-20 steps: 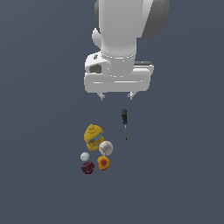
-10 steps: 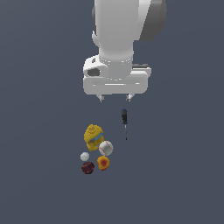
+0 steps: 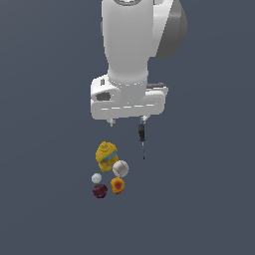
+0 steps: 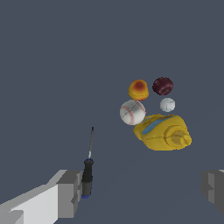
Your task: Pick up a designated object from a clutter of objects.
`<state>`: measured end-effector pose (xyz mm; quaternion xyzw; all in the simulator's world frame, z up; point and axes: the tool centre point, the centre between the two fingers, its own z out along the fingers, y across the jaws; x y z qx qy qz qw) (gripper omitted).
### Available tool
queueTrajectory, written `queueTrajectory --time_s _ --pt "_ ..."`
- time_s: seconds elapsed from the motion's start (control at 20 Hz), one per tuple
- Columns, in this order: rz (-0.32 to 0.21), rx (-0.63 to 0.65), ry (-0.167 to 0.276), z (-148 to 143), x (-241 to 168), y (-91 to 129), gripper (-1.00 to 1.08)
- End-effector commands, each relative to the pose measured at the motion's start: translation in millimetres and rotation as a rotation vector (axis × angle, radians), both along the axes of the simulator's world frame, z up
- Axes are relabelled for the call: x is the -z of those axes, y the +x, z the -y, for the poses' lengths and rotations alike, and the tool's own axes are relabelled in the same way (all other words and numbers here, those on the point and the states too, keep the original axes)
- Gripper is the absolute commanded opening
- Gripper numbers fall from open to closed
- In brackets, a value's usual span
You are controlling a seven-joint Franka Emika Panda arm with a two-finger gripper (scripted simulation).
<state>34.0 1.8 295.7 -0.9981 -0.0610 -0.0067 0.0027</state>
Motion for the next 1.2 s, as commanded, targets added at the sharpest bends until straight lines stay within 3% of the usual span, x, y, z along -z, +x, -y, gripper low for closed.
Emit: queueTrajectory --time_s 0.0,1.15 --pt "-0.001 -0.038 -0.002 4.6 7.4 10.2 1.00" --pt "-0.009 -0.531 -0.015 73.8 134.2 116.3 1.00"
